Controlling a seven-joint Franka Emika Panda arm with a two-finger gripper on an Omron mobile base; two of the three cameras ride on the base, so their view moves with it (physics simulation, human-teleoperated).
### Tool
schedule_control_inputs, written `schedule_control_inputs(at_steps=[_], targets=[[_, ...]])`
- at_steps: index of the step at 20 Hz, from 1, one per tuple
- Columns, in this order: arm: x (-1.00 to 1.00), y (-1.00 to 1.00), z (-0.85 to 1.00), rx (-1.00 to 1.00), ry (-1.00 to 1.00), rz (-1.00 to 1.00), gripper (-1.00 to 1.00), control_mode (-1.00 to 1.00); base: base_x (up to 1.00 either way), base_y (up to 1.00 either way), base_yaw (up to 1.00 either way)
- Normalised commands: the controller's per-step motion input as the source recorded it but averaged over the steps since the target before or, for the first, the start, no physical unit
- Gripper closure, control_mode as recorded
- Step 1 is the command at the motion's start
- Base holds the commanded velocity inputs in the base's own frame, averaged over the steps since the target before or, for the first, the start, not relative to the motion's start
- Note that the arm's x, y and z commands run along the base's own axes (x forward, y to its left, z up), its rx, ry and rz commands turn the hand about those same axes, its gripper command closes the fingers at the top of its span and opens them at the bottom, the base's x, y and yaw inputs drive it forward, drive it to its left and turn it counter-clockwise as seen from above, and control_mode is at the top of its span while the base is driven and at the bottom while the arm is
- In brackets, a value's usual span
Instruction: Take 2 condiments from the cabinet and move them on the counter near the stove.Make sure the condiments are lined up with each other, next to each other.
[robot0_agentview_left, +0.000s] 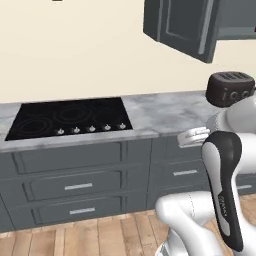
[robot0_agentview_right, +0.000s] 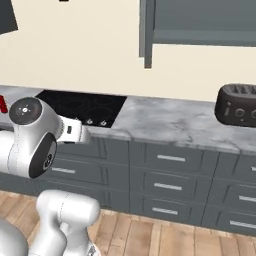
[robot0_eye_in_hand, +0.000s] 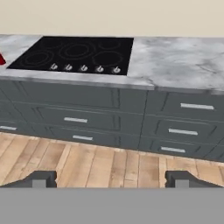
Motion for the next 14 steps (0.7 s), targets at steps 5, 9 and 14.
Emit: schedule_control_inputs(at_steps=[5,9,14], targets=[[0.00,0.00,0.00,0.00,0.00,0.00,-1.00,1.00,0.00,-1.00,0.01],[0.00,0.00,0.00,0.00,0.00,0.00,-1.00,1.00,0.01,-1.00,0.00],[0.00,0.00,0.00,0.00,0.00,0.00,-1.00,1.00,0.04,-0.89,0.00]])
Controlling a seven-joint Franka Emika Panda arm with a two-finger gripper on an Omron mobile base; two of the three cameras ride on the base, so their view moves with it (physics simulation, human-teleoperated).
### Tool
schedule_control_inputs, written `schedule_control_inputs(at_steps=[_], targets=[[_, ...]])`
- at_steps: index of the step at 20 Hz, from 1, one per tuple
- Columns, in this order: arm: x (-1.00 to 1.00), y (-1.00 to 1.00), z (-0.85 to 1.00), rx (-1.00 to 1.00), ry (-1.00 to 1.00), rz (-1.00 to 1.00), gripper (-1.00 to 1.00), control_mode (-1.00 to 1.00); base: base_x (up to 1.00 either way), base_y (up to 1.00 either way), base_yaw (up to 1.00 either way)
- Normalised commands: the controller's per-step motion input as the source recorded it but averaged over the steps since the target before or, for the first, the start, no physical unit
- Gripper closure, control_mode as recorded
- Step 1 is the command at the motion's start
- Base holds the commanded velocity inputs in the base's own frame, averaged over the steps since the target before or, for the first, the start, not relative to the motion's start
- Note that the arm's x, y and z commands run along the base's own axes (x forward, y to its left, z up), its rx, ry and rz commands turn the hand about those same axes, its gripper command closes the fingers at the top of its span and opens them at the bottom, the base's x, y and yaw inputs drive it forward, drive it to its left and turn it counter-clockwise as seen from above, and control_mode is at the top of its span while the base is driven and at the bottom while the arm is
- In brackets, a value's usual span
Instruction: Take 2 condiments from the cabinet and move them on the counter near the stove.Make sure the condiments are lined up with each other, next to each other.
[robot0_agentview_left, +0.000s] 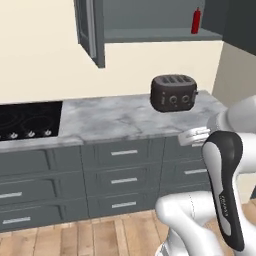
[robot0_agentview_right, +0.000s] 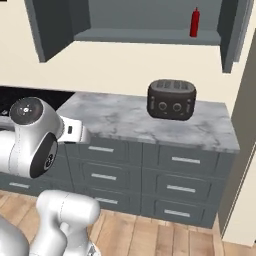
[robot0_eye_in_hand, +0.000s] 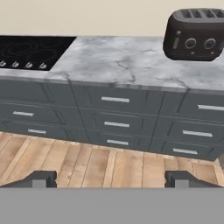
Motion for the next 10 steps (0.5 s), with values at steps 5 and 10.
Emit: schedule_control_inputs(at_steps=[5,10], targets=[[0.00,0.00,0.00,0.00,0.00,0.00,-1.00,1.00,0.03,-0.24,-0.07],[0.00,0.00,0.00,0.00,0.00,0.00,-1.00,1.00,0.00,0.00,-0.26]])
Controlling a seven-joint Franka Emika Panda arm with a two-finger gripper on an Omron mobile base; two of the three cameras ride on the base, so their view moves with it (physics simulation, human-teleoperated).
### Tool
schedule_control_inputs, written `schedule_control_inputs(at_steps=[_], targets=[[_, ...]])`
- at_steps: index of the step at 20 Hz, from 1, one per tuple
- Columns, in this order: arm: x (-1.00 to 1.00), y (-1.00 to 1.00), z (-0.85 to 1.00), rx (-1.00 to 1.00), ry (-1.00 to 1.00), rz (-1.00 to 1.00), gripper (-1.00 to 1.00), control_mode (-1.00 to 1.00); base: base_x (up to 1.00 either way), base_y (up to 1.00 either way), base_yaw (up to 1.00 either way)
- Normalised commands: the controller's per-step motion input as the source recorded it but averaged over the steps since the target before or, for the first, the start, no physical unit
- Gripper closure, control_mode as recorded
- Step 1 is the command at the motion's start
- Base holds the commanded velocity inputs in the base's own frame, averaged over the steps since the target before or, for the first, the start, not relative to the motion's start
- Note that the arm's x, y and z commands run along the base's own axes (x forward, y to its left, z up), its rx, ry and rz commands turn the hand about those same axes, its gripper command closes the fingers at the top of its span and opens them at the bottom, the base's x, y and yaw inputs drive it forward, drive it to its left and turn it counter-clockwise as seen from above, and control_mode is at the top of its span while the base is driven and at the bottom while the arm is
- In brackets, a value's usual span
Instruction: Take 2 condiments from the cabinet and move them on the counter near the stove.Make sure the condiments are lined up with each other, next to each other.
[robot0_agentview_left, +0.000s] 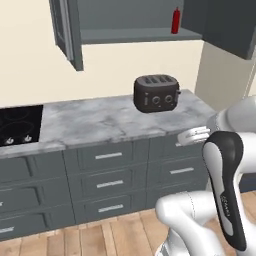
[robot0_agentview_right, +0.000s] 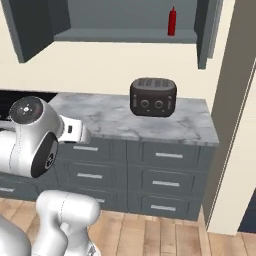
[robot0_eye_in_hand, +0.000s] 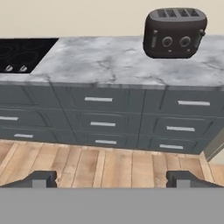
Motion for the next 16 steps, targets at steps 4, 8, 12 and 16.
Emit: schedule_control_inputs(at_steps=[4,8,12,16], targets=[[0.00,0.00,0.00,0.00,0.00,0.00,-1.00,1.00,0.04,0.00,-0.29],[0.00,0.00,0.00,0.00,0.00,0.00,-1.00,1.00,0.43,0.05,-0.10],[0.00,0.00,0.00,0.00,0.00,0.00,-1.00,1.00,0.75,0.01,-0.04],[0.00,0.00,0.00,0.00,0.00,0.00,-1.00,1.00,0.77,-0.01,-0.05]])
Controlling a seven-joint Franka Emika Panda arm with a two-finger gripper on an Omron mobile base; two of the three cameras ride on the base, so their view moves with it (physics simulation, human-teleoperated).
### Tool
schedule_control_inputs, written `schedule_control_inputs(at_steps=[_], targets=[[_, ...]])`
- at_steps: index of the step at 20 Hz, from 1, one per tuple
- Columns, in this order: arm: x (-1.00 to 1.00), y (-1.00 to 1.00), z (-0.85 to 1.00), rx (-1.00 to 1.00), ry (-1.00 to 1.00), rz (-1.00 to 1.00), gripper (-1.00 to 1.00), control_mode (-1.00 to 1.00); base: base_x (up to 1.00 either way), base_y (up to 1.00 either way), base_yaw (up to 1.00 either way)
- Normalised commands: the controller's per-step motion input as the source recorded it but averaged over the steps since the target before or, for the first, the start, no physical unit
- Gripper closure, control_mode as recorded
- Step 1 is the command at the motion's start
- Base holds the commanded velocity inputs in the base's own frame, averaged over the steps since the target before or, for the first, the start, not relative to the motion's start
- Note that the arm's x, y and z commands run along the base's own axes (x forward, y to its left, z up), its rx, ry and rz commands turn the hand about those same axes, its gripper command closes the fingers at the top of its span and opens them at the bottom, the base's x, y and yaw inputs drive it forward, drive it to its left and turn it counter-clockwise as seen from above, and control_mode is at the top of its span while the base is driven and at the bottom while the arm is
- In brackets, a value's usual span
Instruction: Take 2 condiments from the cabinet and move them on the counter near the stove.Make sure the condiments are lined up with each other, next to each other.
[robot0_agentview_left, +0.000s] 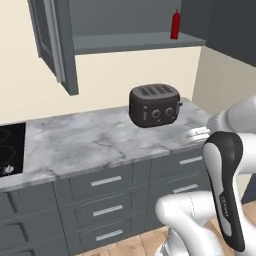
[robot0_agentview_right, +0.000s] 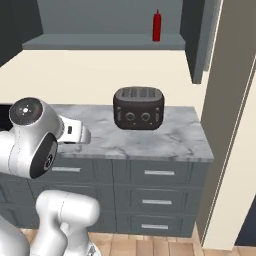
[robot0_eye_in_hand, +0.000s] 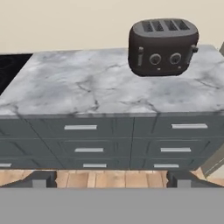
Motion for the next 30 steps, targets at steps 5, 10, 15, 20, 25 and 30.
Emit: schedule_control_inputs(at_steps=[5,10,15,20,25,30], targets=[[0.00,0.00,0.00,0.00,0.00,0.00,-1.00,1.00,0.61,-0.26,-0.07],[0.00,0.00,0.00,0.00,0.00,0.00,-1.00,1.00,0.66,-0.40,-0.08],[0.00,0.00,0.00,0.00,0.00,0.00,-1.00,1.00,0.67,-0.32,-0.06],[0.00,0.00,0.00,0.00,0.00,0.00,-1.00,1.00,0.65,-0.28,-0.07],[0.00,0.00,0.00,0.00,0.00,0.00,-1.00,1.00,0.64,-0.26,-0.08],[0.00,0.00,0.00,0.00,0.00,0.00,-1.00,1.00,0.35,-0.03,-0.02]])
